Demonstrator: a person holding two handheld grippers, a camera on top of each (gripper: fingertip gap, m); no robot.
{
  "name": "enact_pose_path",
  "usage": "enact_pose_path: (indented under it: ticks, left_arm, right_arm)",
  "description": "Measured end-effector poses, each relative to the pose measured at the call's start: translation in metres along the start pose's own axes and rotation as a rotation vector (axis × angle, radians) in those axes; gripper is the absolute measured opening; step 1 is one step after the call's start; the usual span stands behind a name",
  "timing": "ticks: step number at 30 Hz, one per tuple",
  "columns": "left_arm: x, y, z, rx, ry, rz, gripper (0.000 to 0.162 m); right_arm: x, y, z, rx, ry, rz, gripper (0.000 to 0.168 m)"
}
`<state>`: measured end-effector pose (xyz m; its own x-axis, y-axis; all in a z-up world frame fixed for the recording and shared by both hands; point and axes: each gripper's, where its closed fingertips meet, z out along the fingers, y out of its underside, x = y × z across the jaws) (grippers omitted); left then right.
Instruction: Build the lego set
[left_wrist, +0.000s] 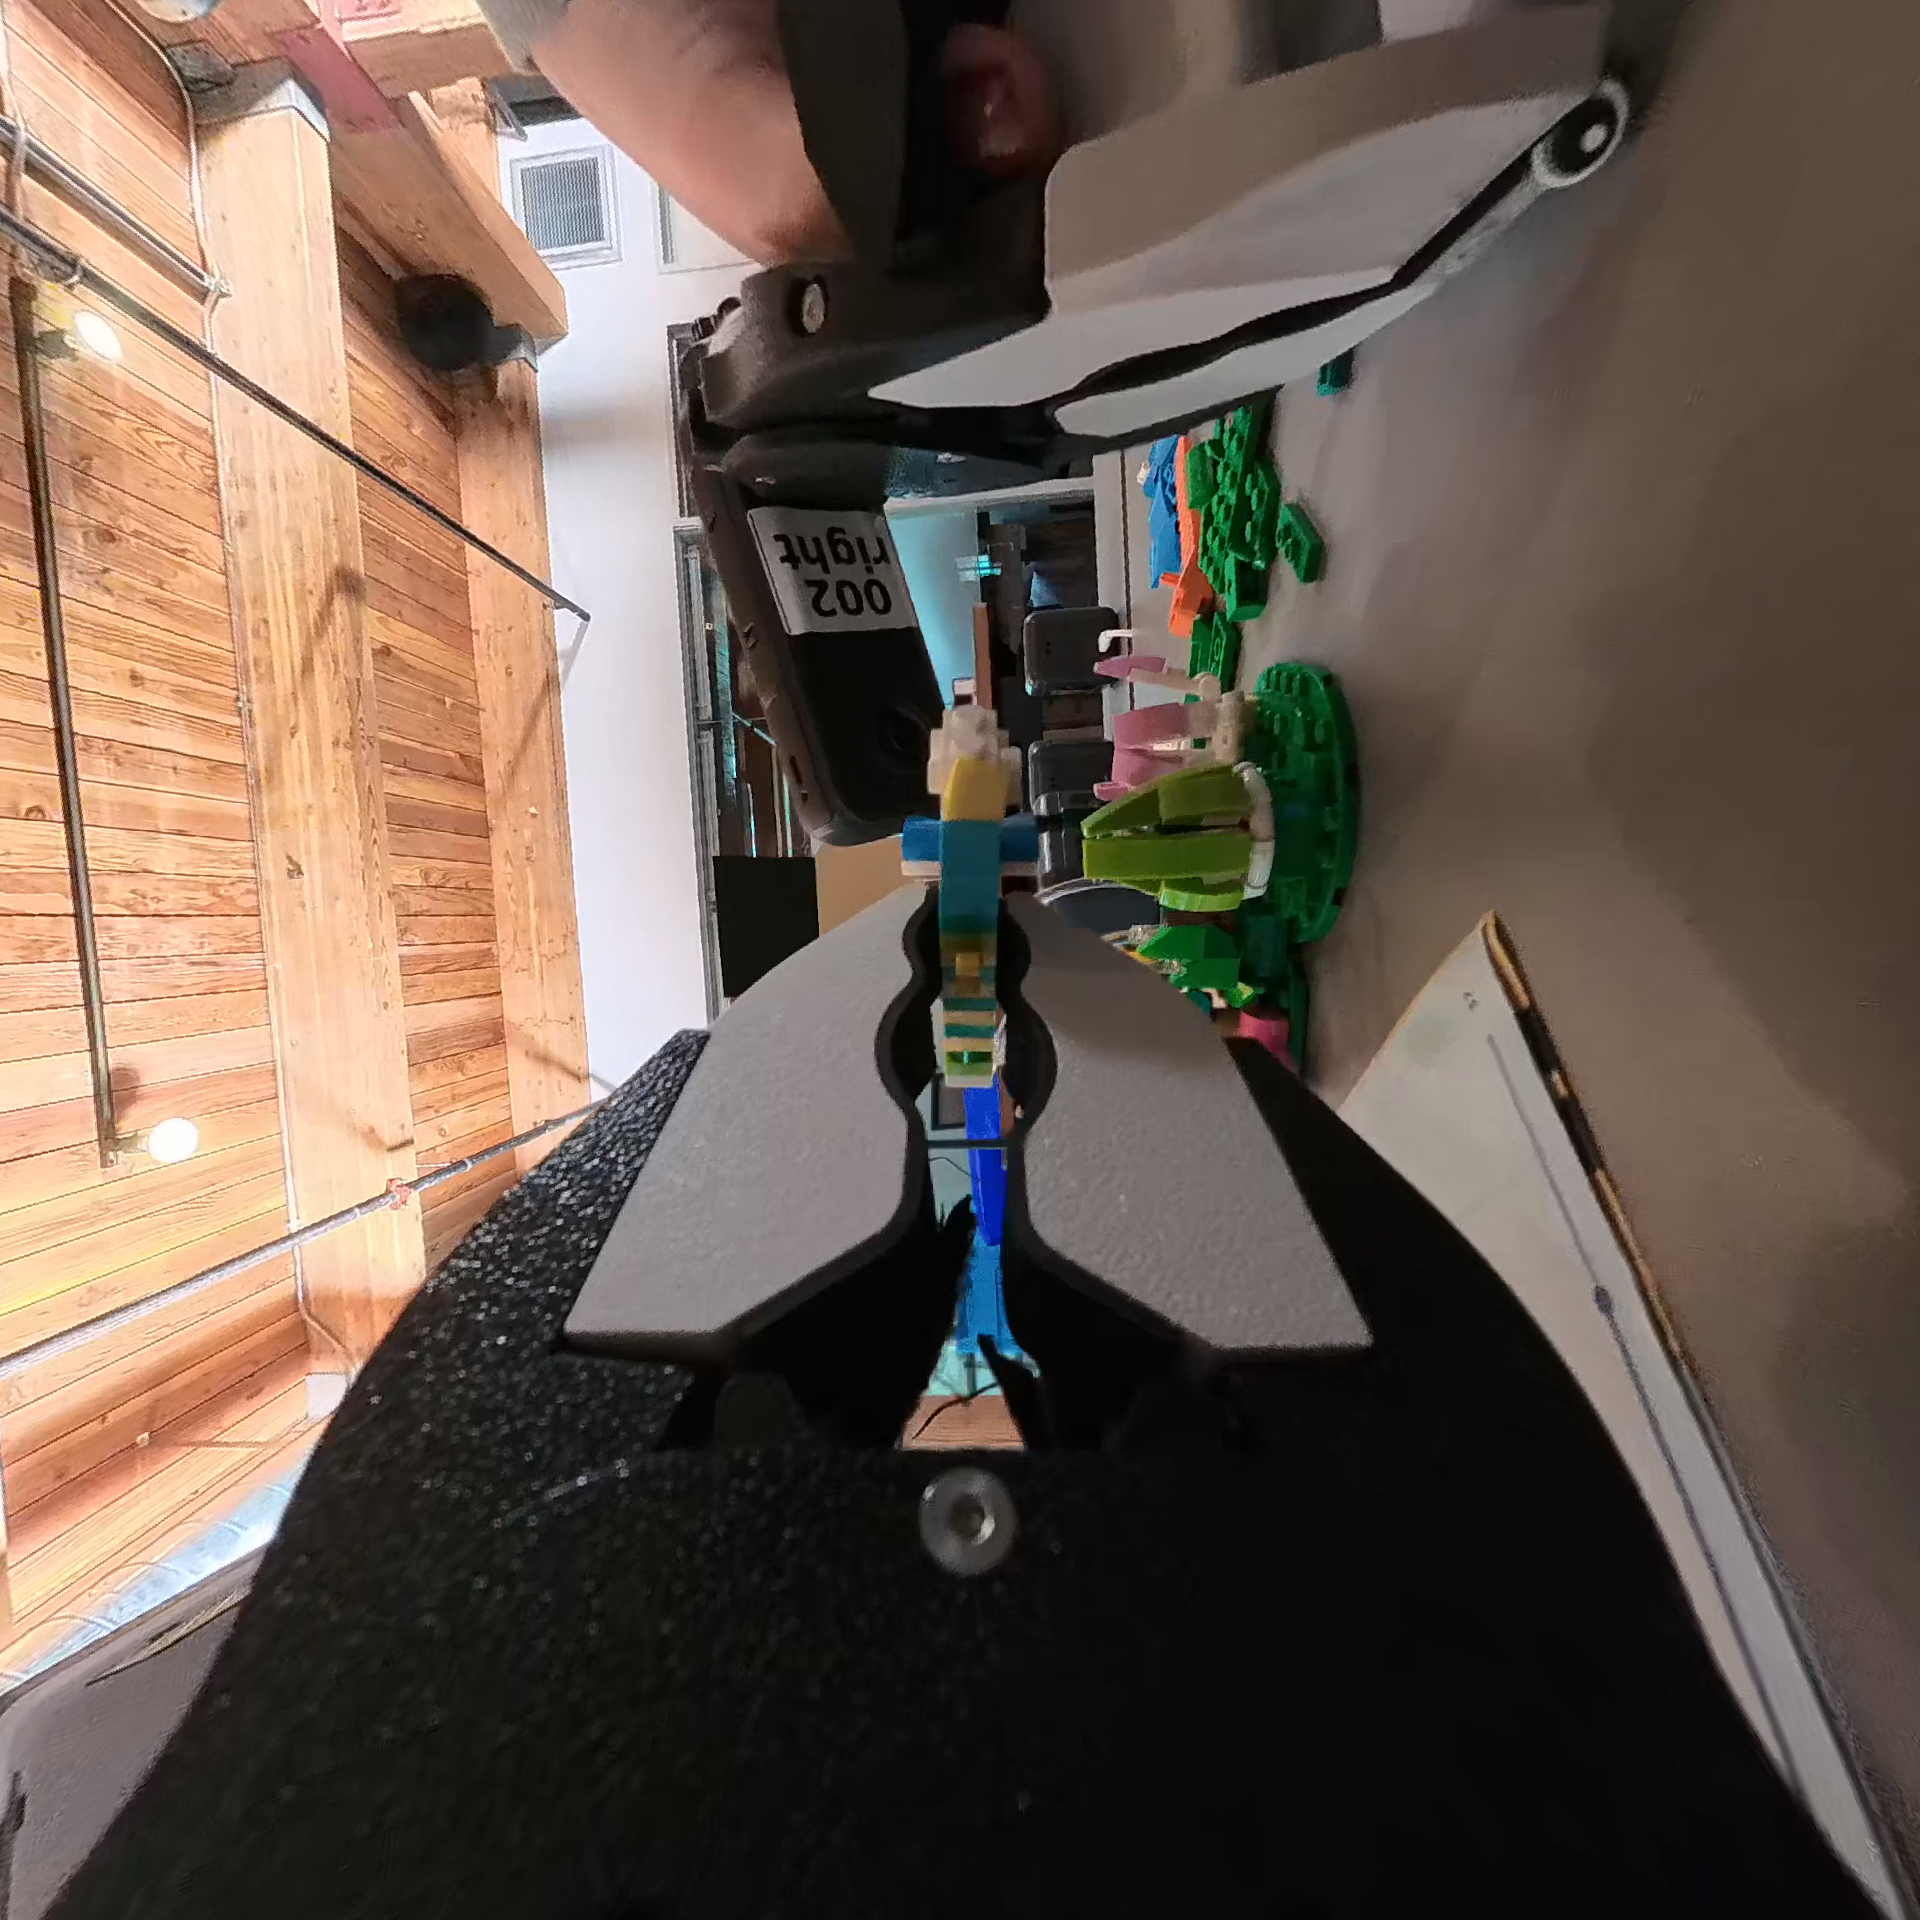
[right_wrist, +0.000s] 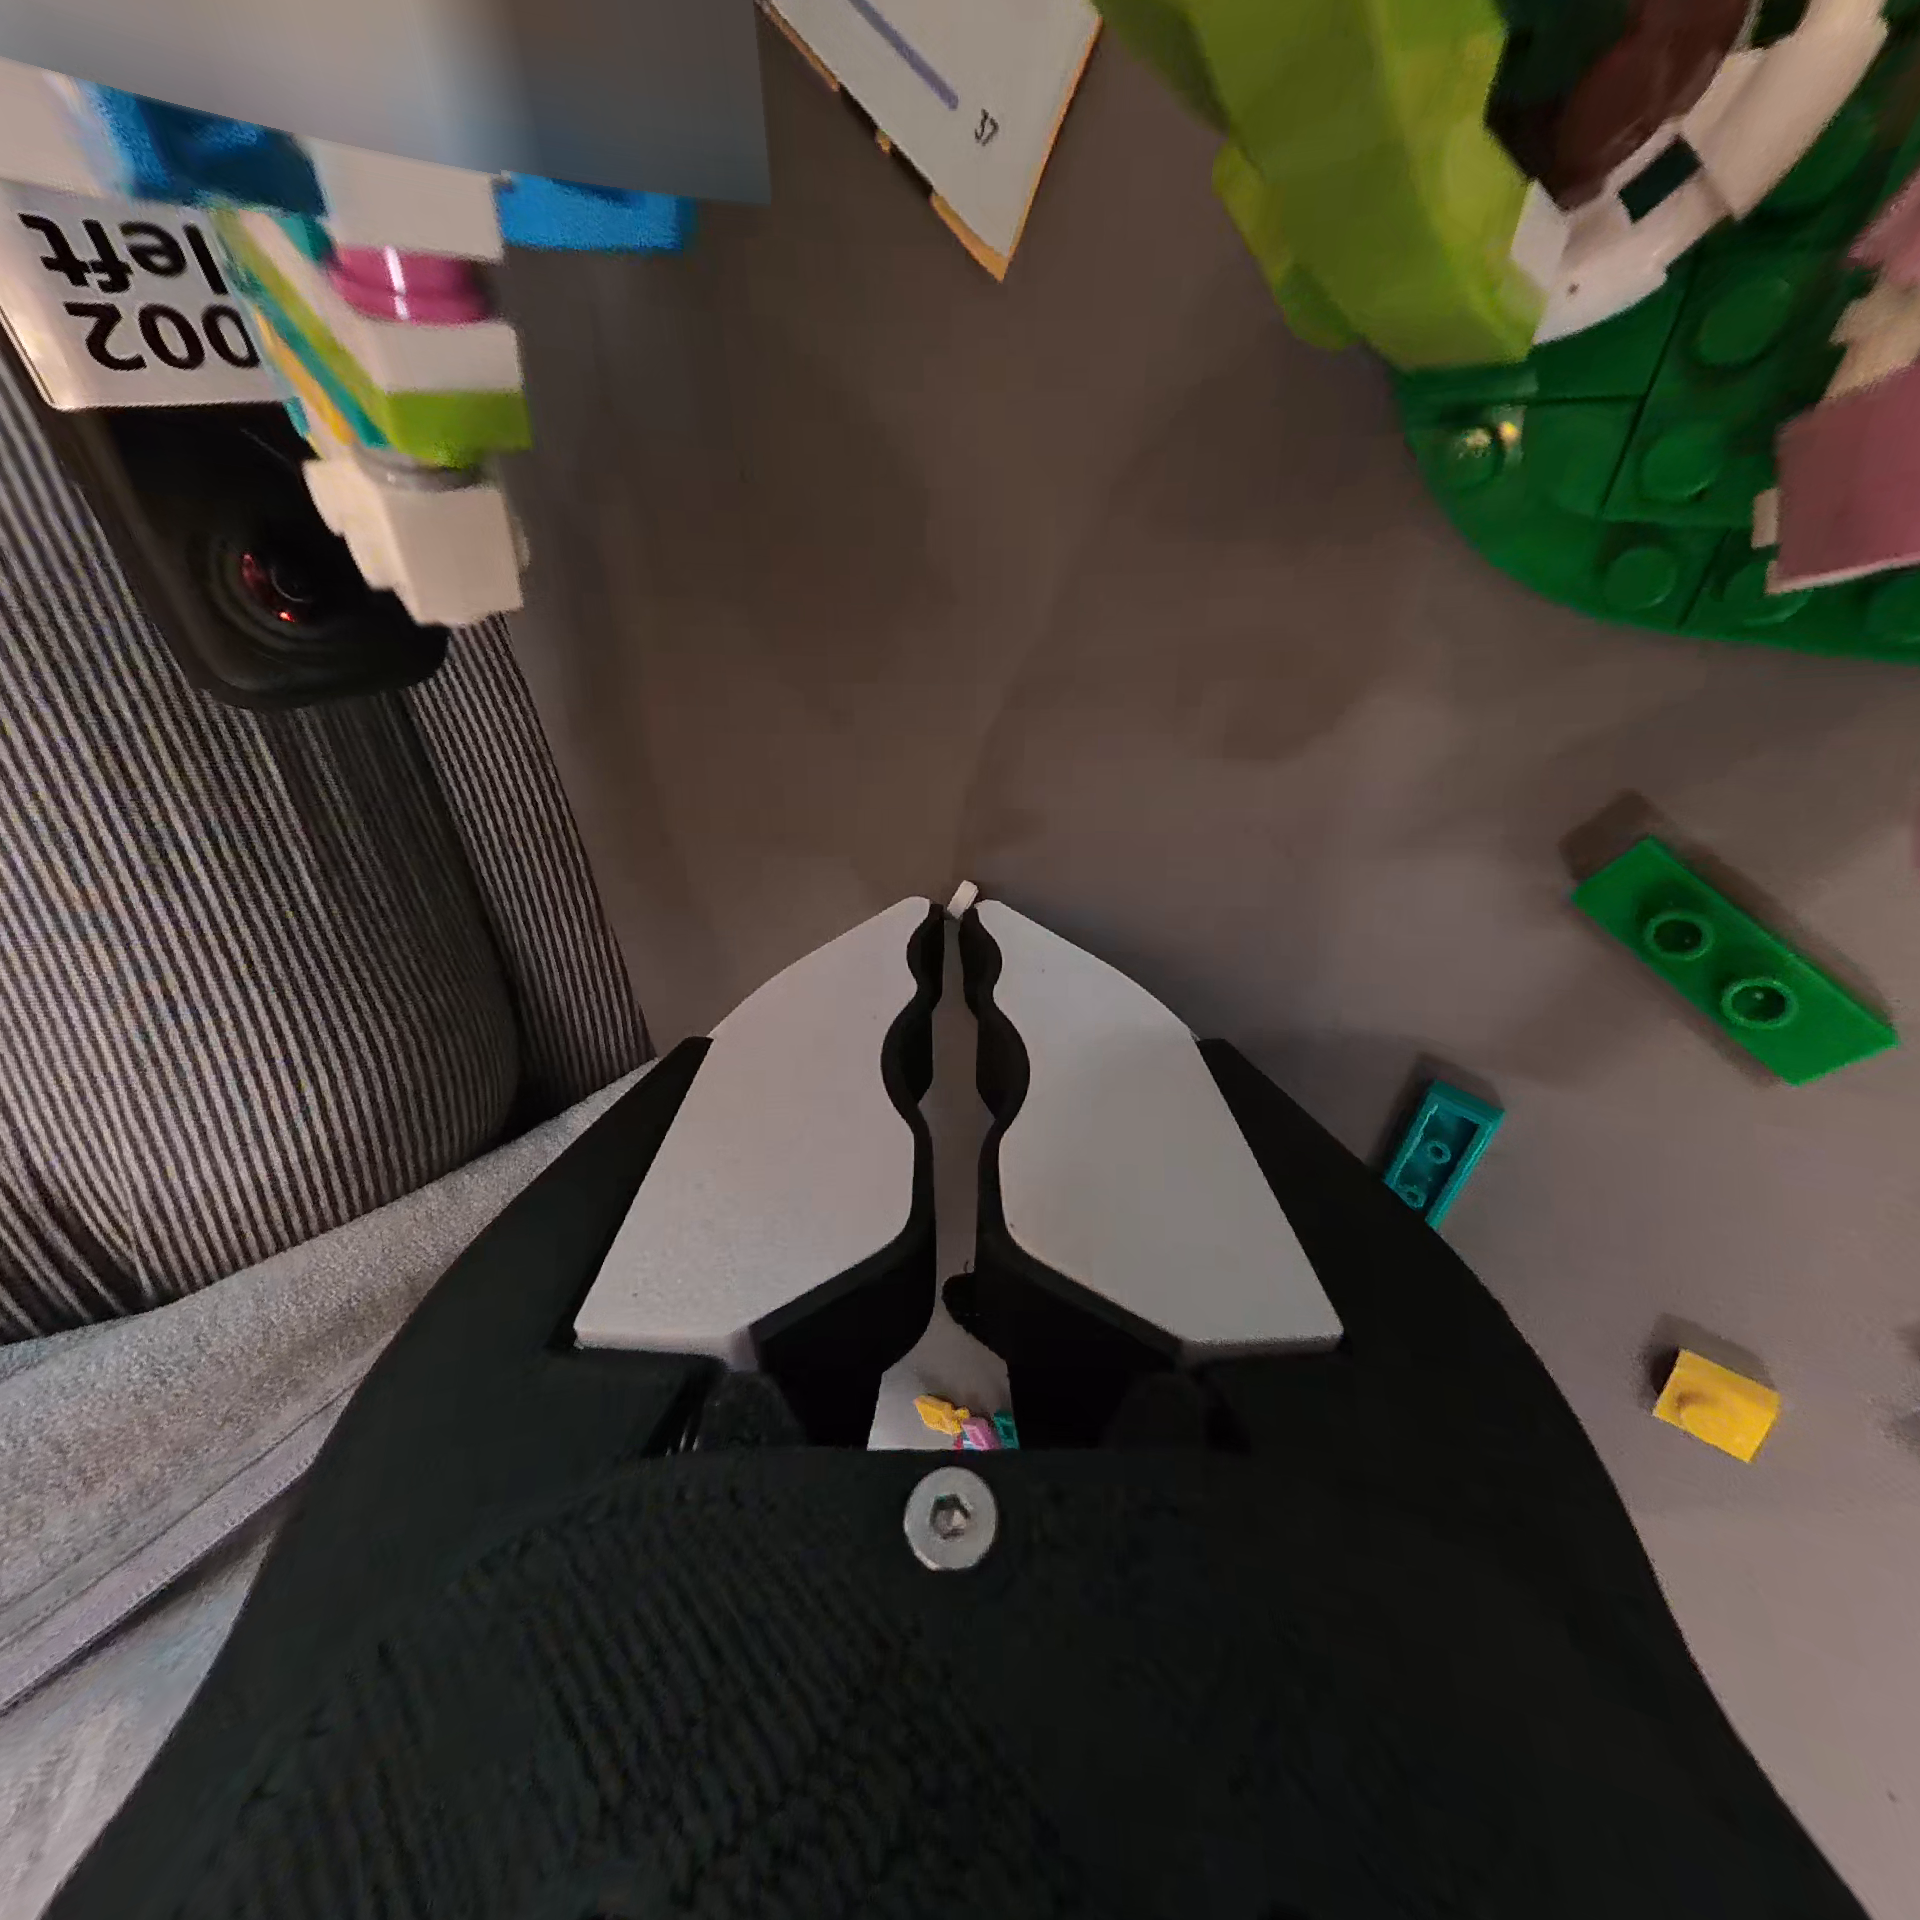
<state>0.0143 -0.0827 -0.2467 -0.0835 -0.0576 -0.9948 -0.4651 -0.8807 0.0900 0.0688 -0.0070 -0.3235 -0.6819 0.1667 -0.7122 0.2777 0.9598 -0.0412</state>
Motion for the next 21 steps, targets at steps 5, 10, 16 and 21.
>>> enact_pose_path:
  ticks: [5, 10, 16, 21]
  left_arm:
    - [0.001, -0.003, 0.0, 0.011, 0.005, -0.002, 0.007]
    - [0.0, -0.006, -0.001, 0.022, 0.012, -0.015, 0.008]
    - [0.001, -0.01, -0.002, 0.03, 0.02, -0.014, 0.008]
    - [0.003, -0.01, -0.003, 0.032, 0.029, -0.023, 0.008]
  right_arm:
    - [0.002, 0.001, -0.002, 0.028, 0.019, 0.006, 0.002]
    - [0.007, 0.002, -0.009, 0.048, 0.106, -0.01, 0.007]
    - [0.017, 0.001, -0.021, 0.12, 0.33, -0.113, 0.01]
    - [0.003, 0.001, -0.02, 0.266, 0.502, -0.448, 0.018]
